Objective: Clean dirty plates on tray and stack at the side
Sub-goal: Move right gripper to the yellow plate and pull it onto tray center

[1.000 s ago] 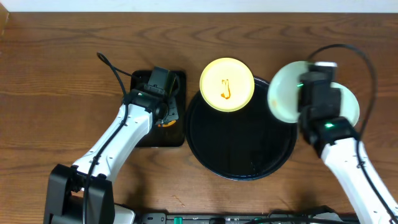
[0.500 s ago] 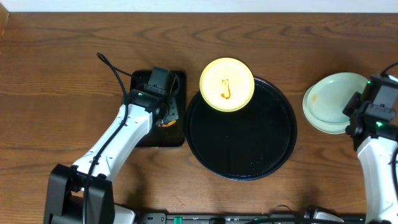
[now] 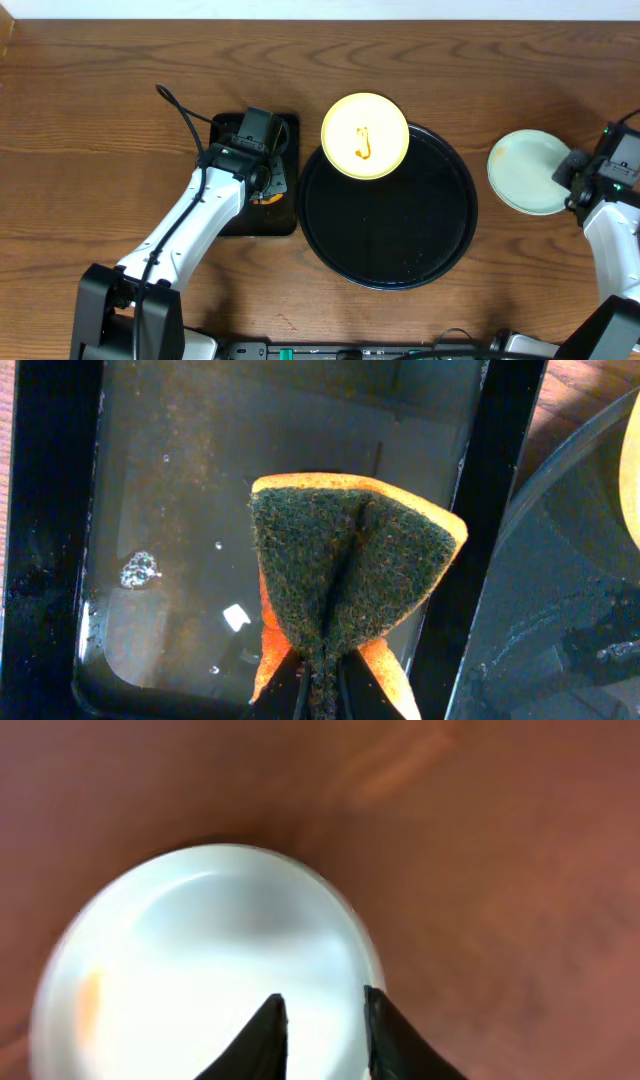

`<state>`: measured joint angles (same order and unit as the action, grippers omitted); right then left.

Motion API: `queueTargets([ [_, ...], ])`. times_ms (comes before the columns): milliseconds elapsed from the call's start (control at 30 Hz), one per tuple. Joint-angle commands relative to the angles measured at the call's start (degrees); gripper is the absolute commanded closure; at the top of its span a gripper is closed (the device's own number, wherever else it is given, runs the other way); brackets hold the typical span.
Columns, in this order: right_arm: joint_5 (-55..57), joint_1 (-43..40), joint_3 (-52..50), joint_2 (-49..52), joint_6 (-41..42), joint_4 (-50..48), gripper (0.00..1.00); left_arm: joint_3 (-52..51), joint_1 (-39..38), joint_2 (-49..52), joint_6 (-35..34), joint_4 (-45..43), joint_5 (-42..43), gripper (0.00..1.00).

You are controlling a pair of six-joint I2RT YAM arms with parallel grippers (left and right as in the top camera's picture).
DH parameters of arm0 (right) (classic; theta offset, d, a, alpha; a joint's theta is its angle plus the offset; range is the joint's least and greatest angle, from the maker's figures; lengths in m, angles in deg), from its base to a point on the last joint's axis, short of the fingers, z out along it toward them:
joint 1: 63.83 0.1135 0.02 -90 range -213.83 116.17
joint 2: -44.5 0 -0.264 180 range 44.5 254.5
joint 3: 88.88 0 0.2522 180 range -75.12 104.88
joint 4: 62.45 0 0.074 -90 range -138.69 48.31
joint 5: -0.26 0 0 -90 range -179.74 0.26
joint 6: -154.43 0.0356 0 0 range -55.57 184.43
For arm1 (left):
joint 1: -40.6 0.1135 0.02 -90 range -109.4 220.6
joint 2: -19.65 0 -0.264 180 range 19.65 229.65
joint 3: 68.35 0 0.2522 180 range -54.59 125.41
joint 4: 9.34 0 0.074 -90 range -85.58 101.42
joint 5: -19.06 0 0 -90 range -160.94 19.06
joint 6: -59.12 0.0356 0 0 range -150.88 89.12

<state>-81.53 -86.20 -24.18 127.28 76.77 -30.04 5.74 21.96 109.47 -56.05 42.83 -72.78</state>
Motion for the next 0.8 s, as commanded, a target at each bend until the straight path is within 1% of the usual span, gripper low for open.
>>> queueTargets([
  [0, -14.67, 0.63, 1.84, -0.81, -1.25, -0.50, 0.73, -0.39, 0.24, 0.44, 0.92, 0.13, -0.31, 0.92],
  [100, -24.48, 2.75, 2.89, -1.03, -2.21, 0.28, 0.72, -0.39, 0.24, 0.44, 0.92, 0.13, -0.31, 0.92],
  [200, -29.55, 5.95, 5.09, -1.03, -2.99, 3.50, 0.71, -0.39, 0.24, 0.44, 0.92, 0.13, -0.31, 0.92],
  [267, -29.92, 8.48, 7.65, -1.03, -4.42, 7.13, 0.70, -0.39, 0.24, 0.44, 0.92, 0.13, -0.31, 0.92],
  [367, -29.49, 12.63, 11.93, -1.01, -9.11, 12.02, 0.56, -0.39, 0.24, 0.44, 0.92, 0.11, -0.33, 0.91],
  [400, -29.33, 14.03, 13.29, -0.98, -10.45, 13.49, 0.55, -0.39, 0.24, 0.44, 0.92, 0.11, -0.33, 0.91],
  [600, -29.07, 20.37, 19.56, 1.97, -14.36, 18.08, 0.54, -0.39, 0.24, 0.44, 0.94, 0.11, -0.33, 0.91],
  [700, -29.05, 22.58, 22.67, 5.05, -15.23, 20.11, 0.55, -0.39, 0.24, 0.44, 1.07, -0.20, -0.37, 0.91],
  [767, -29.33, 23.89, 25.27, 7.96, -15.26, 22.14, 0.54, -0.39, 0.24, 0.44, 2.38, -0.98, -0.37, 0.91],
])
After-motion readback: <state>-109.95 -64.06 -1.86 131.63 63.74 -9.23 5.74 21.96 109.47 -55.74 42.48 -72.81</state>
